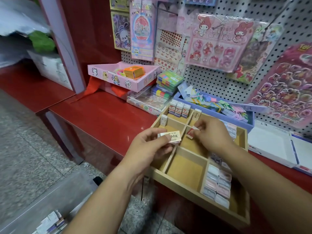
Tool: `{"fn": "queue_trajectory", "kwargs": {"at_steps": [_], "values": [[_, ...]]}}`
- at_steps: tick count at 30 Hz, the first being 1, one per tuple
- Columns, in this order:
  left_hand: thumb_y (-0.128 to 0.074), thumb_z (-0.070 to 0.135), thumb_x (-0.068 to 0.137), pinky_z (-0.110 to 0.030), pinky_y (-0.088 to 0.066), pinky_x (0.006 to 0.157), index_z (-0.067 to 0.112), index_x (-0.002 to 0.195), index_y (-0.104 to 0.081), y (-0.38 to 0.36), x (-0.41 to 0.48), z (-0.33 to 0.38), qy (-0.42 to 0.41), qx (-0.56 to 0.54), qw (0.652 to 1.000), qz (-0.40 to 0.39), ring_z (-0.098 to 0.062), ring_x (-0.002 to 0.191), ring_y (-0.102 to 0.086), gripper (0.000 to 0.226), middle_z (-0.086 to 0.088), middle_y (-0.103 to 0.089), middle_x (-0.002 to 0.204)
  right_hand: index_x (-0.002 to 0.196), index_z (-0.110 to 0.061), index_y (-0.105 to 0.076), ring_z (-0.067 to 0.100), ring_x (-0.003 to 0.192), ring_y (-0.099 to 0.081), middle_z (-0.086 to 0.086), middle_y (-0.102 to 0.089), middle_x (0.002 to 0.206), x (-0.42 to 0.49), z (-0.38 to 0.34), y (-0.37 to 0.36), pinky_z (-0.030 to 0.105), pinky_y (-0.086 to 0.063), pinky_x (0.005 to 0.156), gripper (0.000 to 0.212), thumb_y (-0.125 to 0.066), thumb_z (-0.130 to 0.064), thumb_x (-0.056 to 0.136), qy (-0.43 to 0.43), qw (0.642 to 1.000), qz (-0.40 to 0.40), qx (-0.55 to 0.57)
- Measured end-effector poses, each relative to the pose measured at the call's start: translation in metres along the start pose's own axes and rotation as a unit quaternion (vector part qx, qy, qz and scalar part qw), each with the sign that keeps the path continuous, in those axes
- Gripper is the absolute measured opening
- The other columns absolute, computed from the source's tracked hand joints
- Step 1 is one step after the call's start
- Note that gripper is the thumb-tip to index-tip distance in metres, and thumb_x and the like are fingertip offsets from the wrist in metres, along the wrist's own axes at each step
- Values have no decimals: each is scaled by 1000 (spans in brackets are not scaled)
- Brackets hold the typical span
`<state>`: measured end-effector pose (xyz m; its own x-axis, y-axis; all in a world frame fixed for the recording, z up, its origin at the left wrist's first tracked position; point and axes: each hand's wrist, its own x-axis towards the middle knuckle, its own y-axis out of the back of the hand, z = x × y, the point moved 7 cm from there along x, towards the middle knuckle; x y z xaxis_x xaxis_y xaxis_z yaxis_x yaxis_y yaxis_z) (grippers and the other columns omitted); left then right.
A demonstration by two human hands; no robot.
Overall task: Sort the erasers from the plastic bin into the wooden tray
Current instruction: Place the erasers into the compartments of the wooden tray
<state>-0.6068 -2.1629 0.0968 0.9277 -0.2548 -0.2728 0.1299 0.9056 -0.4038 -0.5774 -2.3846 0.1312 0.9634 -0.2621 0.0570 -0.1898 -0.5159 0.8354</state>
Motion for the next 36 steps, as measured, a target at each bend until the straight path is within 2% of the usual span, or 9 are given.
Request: {"fn": "queue_trajectory", "kwargs": {"at_steps": [4,11,16,18,21,26,31,33,36], "values": [[-71,-1,89,-34,-63,78,2,113,-69,-9,2,-1,-4,-2,1000,-3,-24,81,-69,23,-18,-73,95,97,-27,-64,19,92,-53,-3,-55,99,12,-9,-14,33,-43,71,19,-78,-34,85,61,991,8,-120],[-70,6,92,-40,-60,87,3,109,-69,-19,6,-1,-11,9,1000,-9,-26,83,-68,17,-24,-75,101,91,-31,-58,21,88,-61,-6,-65,85,16,-4,-16,37,-51,70,24,-80,-37,82,63,994,7,-91],[-73,7,90,-35,-62,78,4,108,-70,-21,9,-3,-14,7,1000,-10,-24,80,-69,18,-29,-72,103,95,-30,-60,16,74,-63,-7,-65,74,1,-3,4,39,-54,70,16,-73,-38,90,51,997,31,-52],[-74,8,89,-32,-63,75,2,108,-70,-22,12,-4,-19,6,1000,-12,-23,79,-69,21,-32,-70,106,88,-25,-67,13,68,-62,-4,-65,71,-10,-8,11,34,-52,67,16,-65,-38,96,52,997,37,51],[-79,15,82,-31,-62,77,1,111,-69,-27,16,-8,-34,9,999,-21,-21,78,-69,34,-27,-70,98,86,-16,-73,6,60,-58,-1,-66,70,-33,-24,5,22,-48,58,23,-65,-34,97,34,966,-64,248],[-83,22,70,-37,-59,88,1,113,-68,-36,18,-11,-43,-2,998,-48,-23,86,-69,50,-17,-70,99,97,-10,-74,8,60,-60,0,-67,71,-40,-24,-2,22,-52,57,12,-71,-21,93,23,939,-96,329],[-64,-10,91,-33,-61,85,-3,116,-66,-31,23,-11,-48,12,998,-28,-21,79,-70,26,-16,-71,92,100,-14,-72,10,59,-57,1,-67,71,-26,-9,6,23,-48,57,7,-67,-19,96,-18,921,-51,385],[-61,-12,92,-31,-61,80,-5,115,-66,-28,25,-9,-50,21,998,-12,-21,75,-68,24,-17,-71,89,98,-18,-72,14,65,-61,2,-70,78,-6,8,18,32,-54,66,4,-70,-17,95,-27,936,6,352],[-59,-13,93,-30,-61,74,-5,111,-65,-24,25,-7,-52,18,998,10,-20,69,-66,20,-12,-72,80,104,-18,-70,20,74,-61,-4,-64,82,29,32,35,40,-53,72,14,-74,-17,91,-13,986,86,139]]}}
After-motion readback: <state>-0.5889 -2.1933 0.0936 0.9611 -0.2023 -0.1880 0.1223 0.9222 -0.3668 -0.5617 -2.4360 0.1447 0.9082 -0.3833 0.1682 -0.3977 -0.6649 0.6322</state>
